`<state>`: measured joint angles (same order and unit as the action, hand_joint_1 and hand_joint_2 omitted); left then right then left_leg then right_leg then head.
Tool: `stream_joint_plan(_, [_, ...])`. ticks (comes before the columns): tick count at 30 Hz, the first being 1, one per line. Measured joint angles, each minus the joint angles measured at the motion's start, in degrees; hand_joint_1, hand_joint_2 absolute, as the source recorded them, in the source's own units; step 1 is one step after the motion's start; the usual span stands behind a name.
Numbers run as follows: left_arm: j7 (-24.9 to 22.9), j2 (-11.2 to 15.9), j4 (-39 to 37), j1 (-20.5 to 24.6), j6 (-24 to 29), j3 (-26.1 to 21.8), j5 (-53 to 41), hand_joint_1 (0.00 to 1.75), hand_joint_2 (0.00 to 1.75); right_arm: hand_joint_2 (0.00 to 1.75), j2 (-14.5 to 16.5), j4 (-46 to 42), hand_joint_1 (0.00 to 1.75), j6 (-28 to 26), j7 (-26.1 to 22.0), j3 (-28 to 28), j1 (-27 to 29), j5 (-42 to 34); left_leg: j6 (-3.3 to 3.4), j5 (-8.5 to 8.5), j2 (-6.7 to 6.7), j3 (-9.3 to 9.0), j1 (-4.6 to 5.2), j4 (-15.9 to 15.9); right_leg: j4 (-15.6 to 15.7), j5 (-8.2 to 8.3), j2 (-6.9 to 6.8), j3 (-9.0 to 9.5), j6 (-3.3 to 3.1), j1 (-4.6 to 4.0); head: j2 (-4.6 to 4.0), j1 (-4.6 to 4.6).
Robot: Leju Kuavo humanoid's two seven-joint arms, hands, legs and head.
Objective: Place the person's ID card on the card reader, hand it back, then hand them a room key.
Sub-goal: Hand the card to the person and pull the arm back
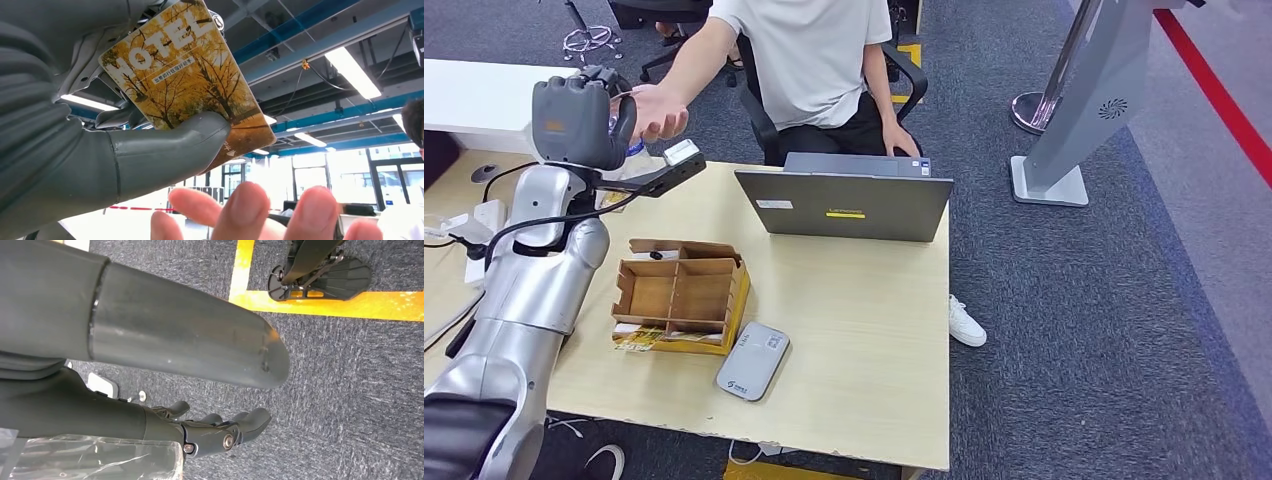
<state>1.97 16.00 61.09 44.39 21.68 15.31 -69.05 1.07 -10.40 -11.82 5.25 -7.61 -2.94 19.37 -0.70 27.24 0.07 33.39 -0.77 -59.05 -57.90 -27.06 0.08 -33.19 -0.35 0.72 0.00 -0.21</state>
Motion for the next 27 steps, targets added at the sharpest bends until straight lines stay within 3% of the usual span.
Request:
stream_joint_plan(6, [-1.2, -0.1, -4.9, 2.7, -1.7, -0.4, 0.3, 1.75, 1.75, 0.00, 0.0, 0.0, 0.00, 0.4, 0.0, 0.0, 0.0, 0.7, -0.01, -0.01, -0.01, 0.02, -0.03, 0.0, 0.0, 0.01, 0.00, -0.01, 0.00, 0.00, 0.00, 0.01])
stream_joint_plan(10, [0.2, 0.0, -10.2, 5.0, -2.5, -1.3, 2.3, 0.00, 1.75, 0.00, 0.0, 0.0, 0.00, 0.4, 0.2, 0.0, 0.0, 1.1, -0.02, -0.02, 0.00, 0.02, -0.03, 0.0, 0.0, 0.01, 0.00, -0.02, -0.01, 0.00, 0.00, 0.00])
stream_joint_plan(19, [1.3, 0.5, -13.7, 5.0, -3.5, -2.0, 4.9, 0.00, 1.75, 0.00, 0.0, 0.0, 0.00, 0.4, 0.2, -0.1, 0.0, 1.1, -0.01, -0.01, -0.01, 0.06, -0.01, 0.0, 0.0, 0.00, -0.01, -0.04, 0.00, 0.00, 0.00, 0.00])
stream_joint_plan(27, [0.7, 0.5, -2.3, -0.7, -7.7, -2.0, 6.5, 0.00, 1.75, 0.00, 0.0, 0.0, 0.00, 0.4, 0.2, -1.4, 0.0, 0.8, -0.01, -0.01, -0.01, 0.07, -0.01, 0.0, 0.0, 0.00, 0.00, -0.05, 0.00, 0.00, 0.00, 0.00])
